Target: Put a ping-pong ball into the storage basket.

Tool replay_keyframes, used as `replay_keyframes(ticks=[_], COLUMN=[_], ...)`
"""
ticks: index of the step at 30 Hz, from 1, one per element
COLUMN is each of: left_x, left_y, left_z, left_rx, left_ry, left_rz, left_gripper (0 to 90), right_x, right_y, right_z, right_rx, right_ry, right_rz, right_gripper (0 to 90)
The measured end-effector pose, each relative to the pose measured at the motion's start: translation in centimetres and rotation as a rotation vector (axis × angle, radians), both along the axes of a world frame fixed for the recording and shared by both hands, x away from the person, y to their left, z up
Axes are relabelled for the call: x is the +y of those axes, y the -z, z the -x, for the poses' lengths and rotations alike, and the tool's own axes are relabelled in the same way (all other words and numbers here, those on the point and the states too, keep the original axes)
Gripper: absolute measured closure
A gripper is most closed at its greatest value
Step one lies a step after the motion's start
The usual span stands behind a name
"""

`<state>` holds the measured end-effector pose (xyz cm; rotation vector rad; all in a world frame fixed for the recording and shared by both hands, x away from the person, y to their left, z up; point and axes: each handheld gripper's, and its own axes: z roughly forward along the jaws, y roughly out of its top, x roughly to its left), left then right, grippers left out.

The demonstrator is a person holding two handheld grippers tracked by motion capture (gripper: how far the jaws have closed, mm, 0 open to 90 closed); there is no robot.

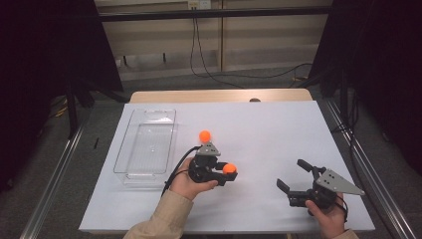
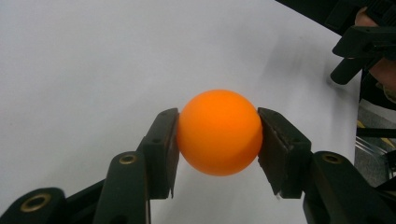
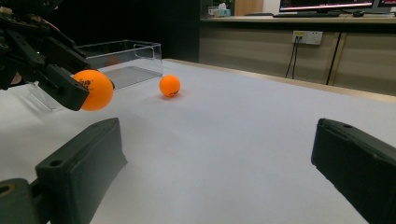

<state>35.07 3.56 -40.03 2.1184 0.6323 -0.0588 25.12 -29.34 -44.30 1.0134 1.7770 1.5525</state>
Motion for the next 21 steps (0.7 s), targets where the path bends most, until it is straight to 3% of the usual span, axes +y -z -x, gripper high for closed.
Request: replay_keyframes(ticks=[21], left_x=[0.90], left_y=[-0.50], left_z=[-0.36], left_rx=[-0.005], left_ry=[-0.027], left_rz=[0.009], left_gripper=[50.8], right_x=[-0.01], right_y=[0.00], right_z=[0.00], right_rx=[0.002], right_ry=[-0.001], right_rz=[-0.001], right_gripper=[1.9])
